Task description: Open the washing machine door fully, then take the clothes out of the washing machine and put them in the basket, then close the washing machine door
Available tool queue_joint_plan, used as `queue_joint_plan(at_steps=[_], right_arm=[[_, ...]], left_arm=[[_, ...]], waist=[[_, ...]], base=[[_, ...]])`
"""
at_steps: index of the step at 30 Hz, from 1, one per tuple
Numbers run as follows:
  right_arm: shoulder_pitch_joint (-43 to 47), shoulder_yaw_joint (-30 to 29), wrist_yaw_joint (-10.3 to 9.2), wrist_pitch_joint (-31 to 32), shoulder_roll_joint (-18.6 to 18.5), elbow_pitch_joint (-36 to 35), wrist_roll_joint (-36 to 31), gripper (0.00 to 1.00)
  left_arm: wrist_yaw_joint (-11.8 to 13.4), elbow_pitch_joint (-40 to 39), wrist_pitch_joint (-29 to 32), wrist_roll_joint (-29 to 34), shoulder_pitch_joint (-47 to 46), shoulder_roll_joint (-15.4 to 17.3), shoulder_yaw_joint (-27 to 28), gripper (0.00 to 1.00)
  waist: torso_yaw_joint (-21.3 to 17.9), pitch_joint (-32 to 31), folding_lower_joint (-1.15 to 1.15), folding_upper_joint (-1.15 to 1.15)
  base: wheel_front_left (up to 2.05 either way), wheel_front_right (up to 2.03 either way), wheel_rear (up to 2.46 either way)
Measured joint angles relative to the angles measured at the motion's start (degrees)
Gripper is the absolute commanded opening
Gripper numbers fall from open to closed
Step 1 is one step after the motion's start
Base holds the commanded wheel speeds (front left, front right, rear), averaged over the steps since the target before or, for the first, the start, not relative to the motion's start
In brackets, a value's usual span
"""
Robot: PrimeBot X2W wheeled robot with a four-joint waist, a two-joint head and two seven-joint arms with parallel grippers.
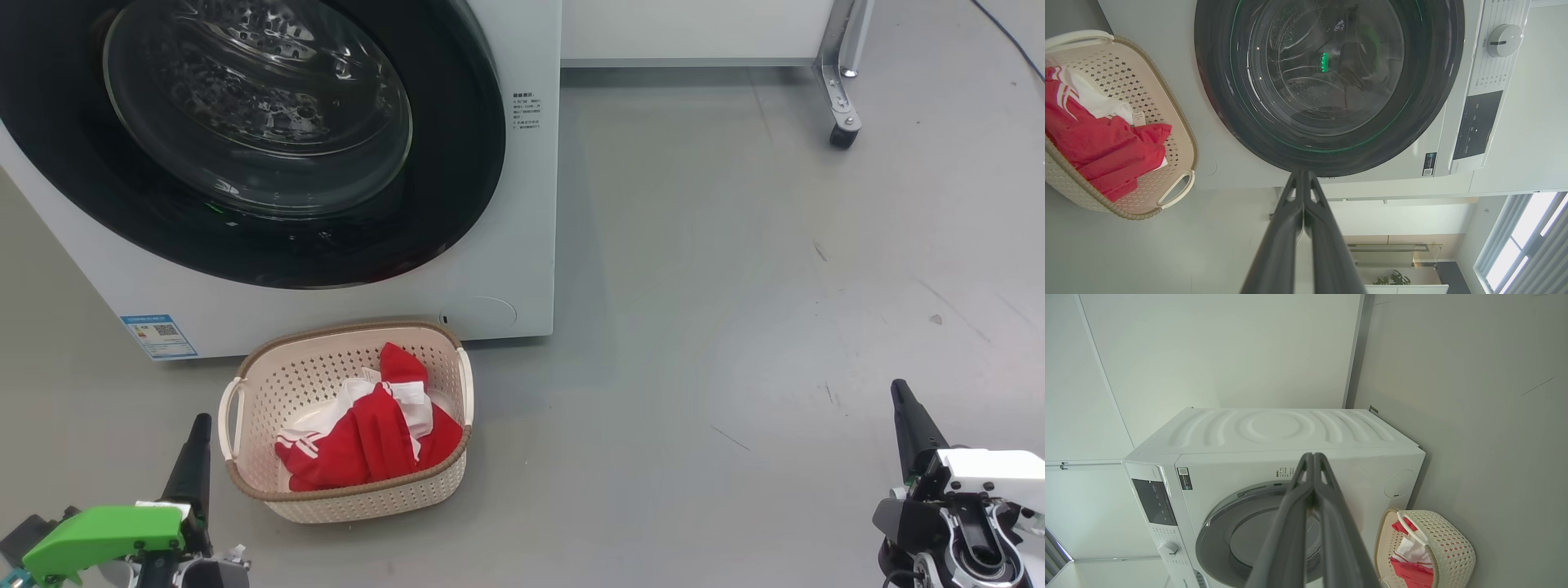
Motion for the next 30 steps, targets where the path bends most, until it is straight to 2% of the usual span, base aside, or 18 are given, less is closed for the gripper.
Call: queue_joint_plan(at_steps=[30], right_arm=[[0.0, 0.1, 0.00, 0.0, 0.0, 0.0, 0.0, 0.00]], left_arm=[[0.0, 0.0, 0.0, 0.0, 0.0, 0.0, 0.0, 0.00]], waist=[[0.0, 0.0, 0.00, 0.00]], base=[[0.00, 0.00, 0.00]])
